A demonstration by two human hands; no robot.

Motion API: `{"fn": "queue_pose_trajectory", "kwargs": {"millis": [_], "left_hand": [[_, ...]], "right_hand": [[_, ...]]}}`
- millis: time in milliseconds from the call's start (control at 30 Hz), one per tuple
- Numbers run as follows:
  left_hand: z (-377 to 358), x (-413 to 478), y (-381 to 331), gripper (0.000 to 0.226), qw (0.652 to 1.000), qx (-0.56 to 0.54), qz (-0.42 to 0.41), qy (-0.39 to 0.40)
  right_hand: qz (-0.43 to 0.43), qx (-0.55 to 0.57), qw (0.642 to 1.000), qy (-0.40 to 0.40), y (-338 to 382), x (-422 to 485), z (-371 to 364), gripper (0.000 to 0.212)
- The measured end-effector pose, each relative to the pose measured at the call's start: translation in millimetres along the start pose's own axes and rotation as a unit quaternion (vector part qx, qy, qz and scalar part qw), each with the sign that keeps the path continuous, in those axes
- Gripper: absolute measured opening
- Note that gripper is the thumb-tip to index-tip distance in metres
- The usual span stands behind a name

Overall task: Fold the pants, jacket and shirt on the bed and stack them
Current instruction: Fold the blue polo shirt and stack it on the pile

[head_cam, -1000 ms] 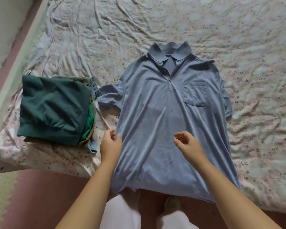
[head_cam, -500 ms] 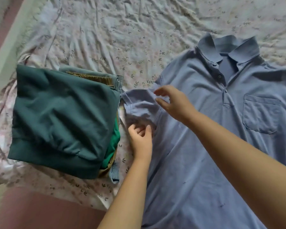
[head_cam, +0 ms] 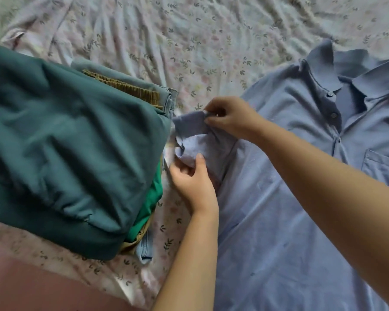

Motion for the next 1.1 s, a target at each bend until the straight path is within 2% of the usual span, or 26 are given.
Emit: {"fn": "queue_pose_trajectory", "kwargs": {"millis": [100, 200, 267, 367, 400, 467, 533, 600, 633, 700, 767, 800, 900, 1033, 1100], "left_hand": [[-4, -14, -33, 0.019, 0.994, 0.049, -0.093, 0.029], [-8, -34, -46, 0.017, 0.961, 0.147, -0.204, 0.113], [-12, -43, -39, 0.011, 0.923, 0.225, -0.257, 0.177], [-16, -60, -15, 0.023, 0.838, 0.336, -0.336, 0.268], [-16, -65, -7, 0.022, 0.810, 0.373, -0.347, 0.289], [-9, -66, 12, 0.028, 0.775, 0.441, -0.348, 0.291], [2, -59, 21, 0.040, 0.777, 0.480, -0.325, 0.244], [9, -49, 21, 0.049, 0.797, 0.504, -0.272, 0.193], [9, -45, 22, 0.052, 0.801, 0.515, -0.246, 0.183], [1, -42, 21, 0.051, 0.794, 0.525, -0.239, 0.191], [-8, -38, 20, 0.041, 0.796, 0.515, -0.237, 0.212], [-12, -36, 19, 0.034, 0.800, 0.508, -0.232, 0.219], [-18, -30, 14, 0.016, 0.818, 0.482, -0.226, 0.220], [-11, -23, 9, 0.019, 0.848, 0.445, -0.198, 0.210], [-8, -20, 13, 0.018, 0.846, 0.451, -0.181, 0.220]], "right_hand": [[-0.018, 0.192, 0.978, -0.083, -4, -23, 29, 0.008], [-0.034, 0.286, 0.951, -0.109, -22, -66, 52, 0.010], [-0.062, 0.294, 0.948, -0.103, -40, -99, 60, 0.011], [-0.115, 0.251, 0.955, -0.106, -75, -149, 61, 0.025], [-0.140, 0.250, 0.951, -0.113, -87, -165, 58, 0.032], [-0.203, 0.284, 0.927, -0.134, -105, -191, 46, 0.033], [-0.259, 0.336, 0.889, -0.175, -114, -204, 32, 0.023], [-0.299, 0.371, 0.853, -0.212, -115, -208, 20, 0.007], [-0.311, 0.372, 0.846, -0.223, -112, -206, 14, 0.008], [-0.321, 0.364, 0.842, -0.237, -107, -196, 4, 0.027], [-0.347, 0.331, 0.842, -0.246, -107, -187, -3, 0.047], [-0.362, 0.314, 0.841, -0.251, -108, -184, -5, 0.046], [-0.380, 0.327, 0.820, -0.277, -108, -184, 0, 0.015], [-0.295, 0.497, 0.733, -0.360, -111, -210, 18, 0.033], [-0.316, 0.486, 0.728, -0.367, -120, -234, 15, 0.034]]}}
Point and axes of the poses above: each hand's wrist, its own x-axis towards the middle knuckle, its own z-axis out of the back of the hand, y = z × x, the point moved 8 cm from there along x, towards the middle knuckle, and after that the axes turned 7 degrees about z, right-handed, at the moved point
